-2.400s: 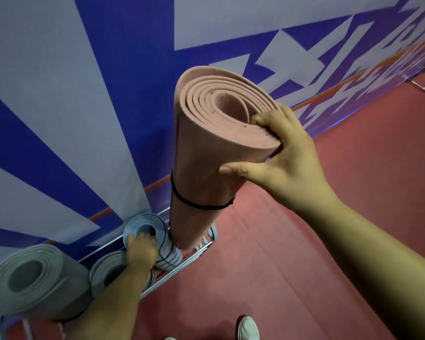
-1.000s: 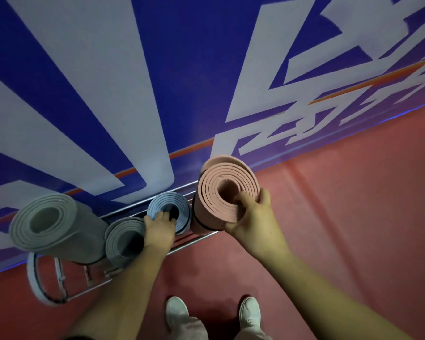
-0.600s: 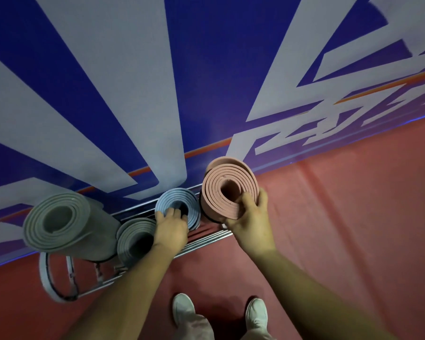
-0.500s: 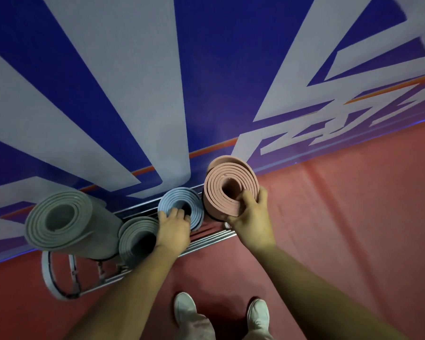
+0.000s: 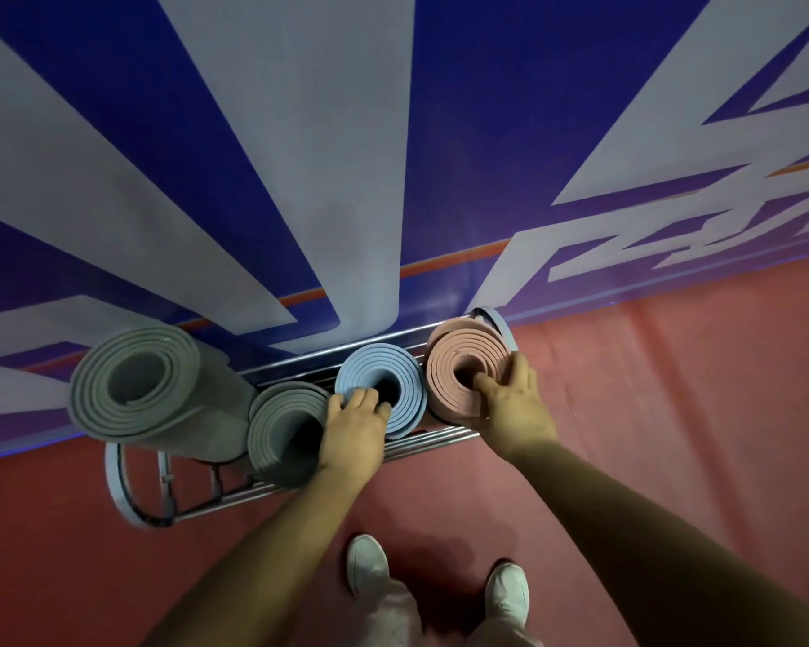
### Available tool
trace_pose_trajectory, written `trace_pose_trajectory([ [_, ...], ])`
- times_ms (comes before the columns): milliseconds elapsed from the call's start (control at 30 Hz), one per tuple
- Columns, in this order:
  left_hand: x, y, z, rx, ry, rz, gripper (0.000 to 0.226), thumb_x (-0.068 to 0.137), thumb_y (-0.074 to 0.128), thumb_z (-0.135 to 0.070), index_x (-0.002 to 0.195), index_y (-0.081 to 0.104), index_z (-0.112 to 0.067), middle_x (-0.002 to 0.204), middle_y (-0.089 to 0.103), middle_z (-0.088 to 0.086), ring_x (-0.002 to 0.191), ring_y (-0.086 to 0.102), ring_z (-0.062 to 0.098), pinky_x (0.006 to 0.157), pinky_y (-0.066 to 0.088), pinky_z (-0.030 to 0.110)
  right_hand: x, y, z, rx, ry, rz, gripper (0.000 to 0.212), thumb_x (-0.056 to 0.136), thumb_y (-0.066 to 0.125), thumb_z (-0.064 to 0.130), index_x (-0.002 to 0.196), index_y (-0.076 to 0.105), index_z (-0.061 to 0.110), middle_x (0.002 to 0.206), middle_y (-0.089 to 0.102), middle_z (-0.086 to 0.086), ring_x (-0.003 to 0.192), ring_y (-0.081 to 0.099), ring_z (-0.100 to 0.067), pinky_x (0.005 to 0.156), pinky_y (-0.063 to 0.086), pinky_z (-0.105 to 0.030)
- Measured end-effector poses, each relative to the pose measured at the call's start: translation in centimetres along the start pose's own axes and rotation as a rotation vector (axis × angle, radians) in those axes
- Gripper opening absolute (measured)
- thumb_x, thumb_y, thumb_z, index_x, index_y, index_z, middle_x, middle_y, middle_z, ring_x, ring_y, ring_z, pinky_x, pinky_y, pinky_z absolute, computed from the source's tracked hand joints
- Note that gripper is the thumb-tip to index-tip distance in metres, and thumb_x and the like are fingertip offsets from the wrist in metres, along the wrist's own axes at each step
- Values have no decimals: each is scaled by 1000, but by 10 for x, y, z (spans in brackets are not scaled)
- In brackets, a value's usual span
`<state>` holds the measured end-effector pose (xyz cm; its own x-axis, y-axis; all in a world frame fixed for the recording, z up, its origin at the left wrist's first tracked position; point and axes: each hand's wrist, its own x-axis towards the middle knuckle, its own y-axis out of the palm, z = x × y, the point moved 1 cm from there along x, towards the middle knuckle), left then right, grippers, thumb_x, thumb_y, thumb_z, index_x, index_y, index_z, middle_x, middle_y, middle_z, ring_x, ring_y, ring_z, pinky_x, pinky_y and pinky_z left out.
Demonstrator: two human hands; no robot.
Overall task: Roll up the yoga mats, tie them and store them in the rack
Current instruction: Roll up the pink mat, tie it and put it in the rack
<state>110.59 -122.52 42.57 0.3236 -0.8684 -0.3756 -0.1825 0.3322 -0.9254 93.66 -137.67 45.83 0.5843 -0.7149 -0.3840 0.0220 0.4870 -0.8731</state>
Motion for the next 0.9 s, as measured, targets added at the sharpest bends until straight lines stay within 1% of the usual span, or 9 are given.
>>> trace_pose_trajectory([
  [133, 3, 8, 0, -14, -10, -58, 33, 77, 63, -14, 109, 67, -21, 109, 59, 2, 109, 53, 24, 95, 37, 42, 7, 5, 4, -264, -39, -139, 19, 82, 68, 23, 99, 74, 27, 141, 39, -28, 124, 40, -44, 105, 37, -51],
  [233, 6, 12, 1, -20, -23, -100, 29, 76, 69, -17, 105, 69, -20, 105, 60, 1, 107, 55, 23, 94, 39, 41, 16, 7, 8, -300, -86, -157, 12, 82, 70, 22, 93, 75, 22, 143, 37, -32, 132, 34, -49, 112, 29, -55],
  [333, 4, 13, 3, -76, 12, -94, 35, 74, 73, -17, 109, 70, -20, 107, 62, -1, 109, 56, 22, 96, 39, 38, 13, 7, 9, -316, -58, -59, 26, 88, 62, 24, 114, 67, 24, 153, 20, -31, 142, 18, -48, 119, 15, -54],
  [433, -5, 4, 10, -257, 64, -48, 56, 77, 74, -17, 131, 59, -19, 129, 56, -1, 126, 49, 22, 108, 37, 39, -1, -4, 20, -310, -22, 12, 57, 85, 62, 35, 139, 44, 27, 155, 14, -29, 145, 11, -45, 120, 7, -53],
  [500, -20, -13, 19, -424, 48, -45, 58, 82, 69, -17, 138, 53, -16, 136, 52, 1, 129, 46, 22, 110, 38, 40, -10, -16, 40, -201, -13, -5, 66, 81, 67, 40, 140, 42, 21, 149, 26, -29, 140, 23, -46, 117, 16, -53],
  [600, -59, -53, 41, -541, 6, -168, 47, 86, 63, -14, 133, 56, -14, 128, 55, 1, 120, 49, 22, 104, 43, 39, -19, -24, 84, -65, -91, -33, 69, 73, 72, 32, 133, 47, 10, 135, 41, -27, 125, 41, -47, 106, 35, -53],
  [767, -132, -117, 96, -352, -162, -541, 36, 86, 66, -17, 121, 59, -13, 111, 55, 3, 103, 50, 23, 93, 43, 36, -34, -7, 172, -57, -350, 144, 61, 83, 65, 35, 136, 47, 10, 146, 32, -22, 132, 36, -41, 112, 32, -45],
  [833, -150, -123, 125, -267, -315, -597, 53, 78, 75, -24, 125, 56, -10, 120, 54, 7, 110, 50, 28, 98, 42, 41, -36, 13, 200, -140, -435, 205, 63, 83, 63, 40, 138, 44, 16, 147, 28, -20, 137, 30, -43, 116, 24, -49],
  [900, -156, -116, 153, -227, -406, -504, 80, 69, 81, -35, 136, 48, -7, 137, 49, 11, 130, 44, 31, 109, 35, 46, -35, 41, 217, -293, -422, 289, 70, 85, 61, 49, 147, 33, 31, 159, 7, -22, 144, 7, -52, 116, 5, -63],
])
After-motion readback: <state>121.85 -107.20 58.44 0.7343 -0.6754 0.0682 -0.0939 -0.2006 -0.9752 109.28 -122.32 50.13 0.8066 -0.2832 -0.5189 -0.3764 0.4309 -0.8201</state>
